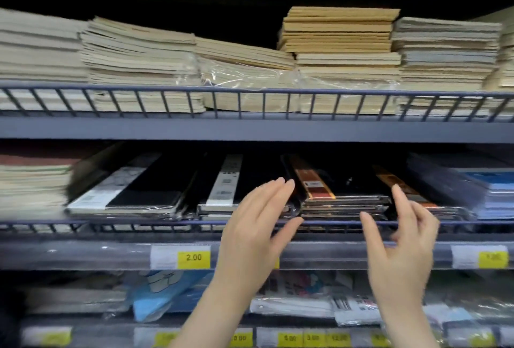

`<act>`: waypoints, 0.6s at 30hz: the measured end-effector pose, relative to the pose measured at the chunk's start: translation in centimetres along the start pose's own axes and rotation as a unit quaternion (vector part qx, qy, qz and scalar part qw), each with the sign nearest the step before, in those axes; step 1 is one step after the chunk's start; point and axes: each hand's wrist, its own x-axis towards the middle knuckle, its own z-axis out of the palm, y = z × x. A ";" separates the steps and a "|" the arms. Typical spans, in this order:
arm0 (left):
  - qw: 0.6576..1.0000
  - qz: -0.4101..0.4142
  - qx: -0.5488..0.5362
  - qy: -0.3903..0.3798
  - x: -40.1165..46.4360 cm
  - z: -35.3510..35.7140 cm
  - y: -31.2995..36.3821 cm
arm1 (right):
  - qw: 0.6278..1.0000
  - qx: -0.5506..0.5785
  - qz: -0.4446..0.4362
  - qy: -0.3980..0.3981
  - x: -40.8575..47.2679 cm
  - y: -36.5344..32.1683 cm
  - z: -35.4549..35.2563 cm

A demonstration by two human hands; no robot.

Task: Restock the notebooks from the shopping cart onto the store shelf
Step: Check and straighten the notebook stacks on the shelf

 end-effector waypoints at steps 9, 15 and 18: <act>0.974 -0.126 0.161 0.100 -5.4 -13.0 -11.1 | 0.974 0.066 -0.163 -0.146 -6.3 -10.9 9.2; 0.970 -0.138 0.186 0.072 -7.3 -14.0 -14.3 | 0.938 0.003 -0.245 -0.245 -9.0 -14.6 13.0; 0.973 -0.143 0.160 0.086 -6.9 -13.8 -14.9 | 0.955 0.057 -0.164 -0.240 -8.9 -15.1 14.4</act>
